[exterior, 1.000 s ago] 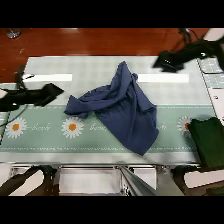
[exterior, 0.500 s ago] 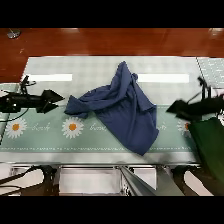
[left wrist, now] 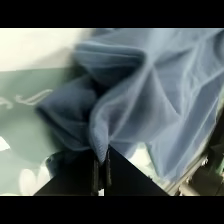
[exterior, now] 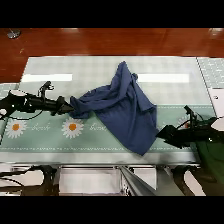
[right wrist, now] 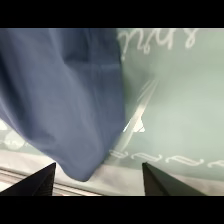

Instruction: Fold the shirts.

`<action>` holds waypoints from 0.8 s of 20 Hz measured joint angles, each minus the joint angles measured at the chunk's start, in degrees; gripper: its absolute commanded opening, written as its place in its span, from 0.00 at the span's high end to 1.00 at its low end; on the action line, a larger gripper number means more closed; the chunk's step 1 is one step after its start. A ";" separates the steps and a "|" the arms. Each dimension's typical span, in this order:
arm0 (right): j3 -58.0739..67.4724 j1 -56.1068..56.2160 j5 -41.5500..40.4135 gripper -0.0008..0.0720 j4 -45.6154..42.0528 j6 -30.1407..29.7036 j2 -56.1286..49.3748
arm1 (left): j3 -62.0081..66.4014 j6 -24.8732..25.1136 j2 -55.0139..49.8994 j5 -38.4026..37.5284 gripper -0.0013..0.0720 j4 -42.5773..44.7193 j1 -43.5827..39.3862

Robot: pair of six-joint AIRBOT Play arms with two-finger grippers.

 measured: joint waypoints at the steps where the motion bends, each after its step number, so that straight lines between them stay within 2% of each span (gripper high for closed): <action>1: -0.87 0.00 0.42 0.13 0.17 -0.02 0.13 | 0.22 0.48 -0.02 -0.70 0.95 -0.17 -0.17; 5: -4.31 3.06 0.46 0.13 2.36 0.24 0.35 | 0.70 1.60 -0.17 -2.08 0.95 -0.24 -0.50; 11: -5.70 17.27 -8.72 0.13 4.02 6.97 0.35 | 0.85 2.03 -0.17 -2.78 0.95 -0.35 -0.63; 16: -5.92 21.42 -15.54 0.13 4.35 10.78 -0.55 | 0.85 2.19 -0.17 -2.60 0.95 -0.35 -0.63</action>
